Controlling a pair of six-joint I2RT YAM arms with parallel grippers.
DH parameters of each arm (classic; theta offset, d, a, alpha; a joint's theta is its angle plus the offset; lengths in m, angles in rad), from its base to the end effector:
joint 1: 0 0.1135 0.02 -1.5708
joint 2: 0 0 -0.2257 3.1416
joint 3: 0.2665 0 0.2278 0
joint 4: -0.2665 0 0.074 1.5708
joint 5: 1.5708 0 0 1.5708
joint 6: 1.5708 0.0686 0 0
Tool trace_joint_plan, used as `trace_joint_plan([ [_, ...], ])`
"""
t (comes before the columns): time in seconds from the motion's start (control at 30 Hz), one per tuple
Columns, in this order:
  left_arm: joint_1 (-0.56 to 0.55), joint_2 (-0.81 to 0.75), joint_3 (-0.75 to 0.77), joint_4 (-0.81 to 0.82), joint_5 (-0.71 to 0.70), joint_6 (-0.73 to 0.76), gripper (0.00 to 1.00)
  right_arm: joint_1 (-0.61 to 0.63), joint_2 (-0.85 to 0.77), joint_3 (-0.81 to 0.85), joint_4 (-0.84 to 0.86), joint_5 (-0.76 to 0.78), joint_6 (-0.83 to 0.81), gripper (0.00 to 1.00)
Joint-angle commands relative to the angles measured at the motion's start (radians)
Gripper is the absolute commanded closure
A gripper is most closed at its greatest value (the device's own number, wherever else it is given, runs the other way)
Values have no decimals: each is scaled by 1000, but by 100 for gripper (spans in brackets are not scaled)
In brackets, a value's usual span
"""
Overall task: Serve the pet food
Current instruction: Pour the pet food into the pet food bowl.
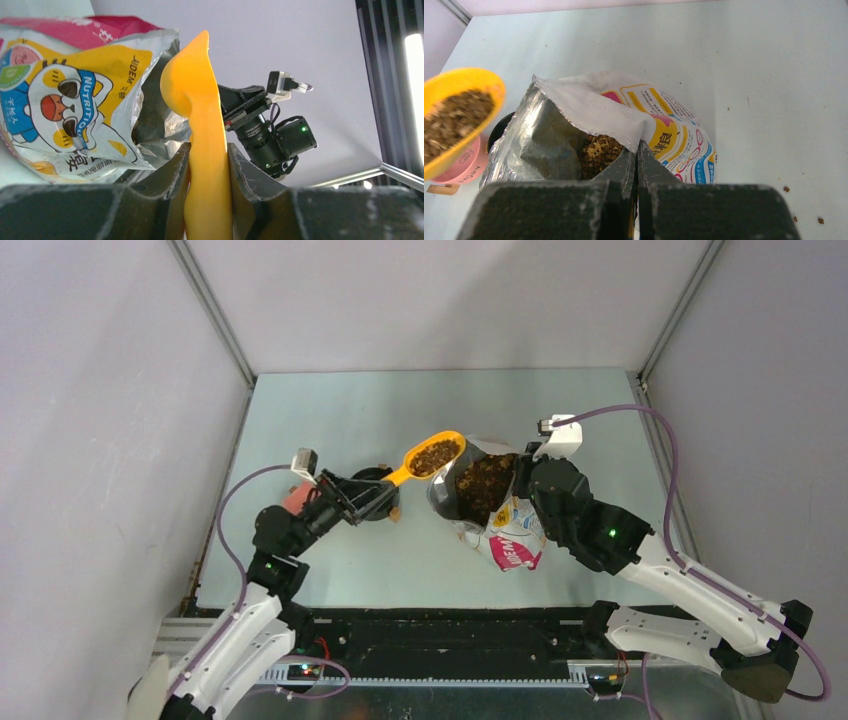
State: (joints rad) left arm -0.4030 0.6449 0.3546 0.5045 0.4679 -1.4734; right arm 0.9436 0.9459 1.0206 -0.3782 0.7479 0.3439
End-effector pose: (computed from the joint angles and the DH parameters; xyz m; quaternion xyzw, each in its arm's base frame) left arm 0.1714 -0.1067 0.2725 -0.1560 0.6171 -0.6969 0.3305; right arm 0.1676 0.1518 0.3356 -0.0149 0.7806 0.0953 0.6175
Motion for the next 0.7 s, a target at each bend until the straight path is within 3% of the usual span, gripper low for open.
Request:
trace_joint_plan([
  [0.0, 56, -98, 18, -78, -44, 44, 100, 14, -42, 29, 107, 23, 16, 100],
  [0.17, 155, -176, -4, -217, -50, 64, 100, 14, -53, 29, 98, 42, 15, 100],
  [0.37, 267, -257, -85, -253, -29, 42, 100, 19, -71, 6, 125, 57, -3, 100],
  [0.67, 349, -369, -141, -465, -63, 88, 100, 21, -68, -1, 136, 77, -16, 100],
])
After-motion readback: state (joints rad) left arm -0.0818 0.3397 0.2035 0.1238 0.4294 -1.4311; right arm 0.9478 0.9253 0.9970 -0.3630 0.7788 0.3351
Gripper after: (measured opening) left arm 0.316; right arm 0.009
